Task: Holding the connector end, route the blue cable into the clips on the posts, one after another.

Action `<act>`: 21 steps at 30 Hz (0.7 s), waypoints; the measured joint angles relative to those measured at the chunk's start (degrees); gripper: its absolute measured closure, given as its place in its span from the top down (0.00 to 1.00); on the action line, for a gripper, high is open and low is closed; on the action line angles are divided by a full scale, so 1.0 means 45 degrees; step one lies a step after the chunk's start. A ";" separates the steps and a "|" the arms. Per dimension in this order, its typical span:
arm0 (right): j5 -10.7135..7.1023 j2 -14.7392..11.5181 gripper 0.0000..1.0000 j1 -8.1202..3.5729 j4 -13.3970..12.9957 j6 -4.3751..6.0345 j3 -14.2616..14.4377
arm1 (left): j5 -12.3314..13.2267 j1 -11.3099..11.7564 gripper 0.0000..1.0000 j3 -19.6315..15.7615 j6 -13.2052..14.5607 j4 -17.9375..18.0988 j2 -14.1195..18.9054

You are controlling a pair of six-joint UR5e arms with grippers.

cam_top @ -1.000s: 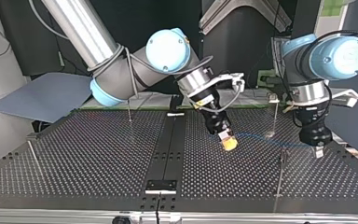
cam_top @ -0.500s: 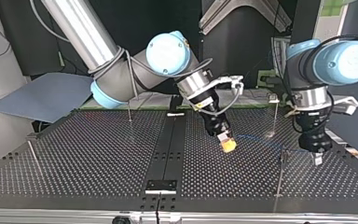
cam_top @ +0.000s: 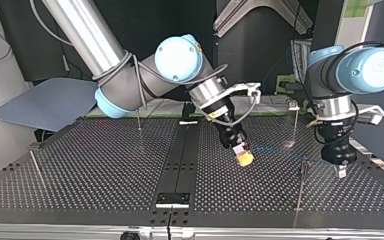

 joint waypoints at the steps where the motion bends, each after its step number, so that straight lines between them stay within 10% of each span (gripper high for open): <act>1: -0.0002 0.0000 0.00 -0.0006 0.0000 0.0005 -0.0012 | 0.0055 0.0017 0.00 0.0000 -0.0004 0.0004 -0.0004; 21: -0.0017 0.0042 0.00 -0.0153 -0.0001 0.0072 -0.0037 | 0.0656 0.0101 0.00 0.0004 -0.0167 0.0453 -0.0561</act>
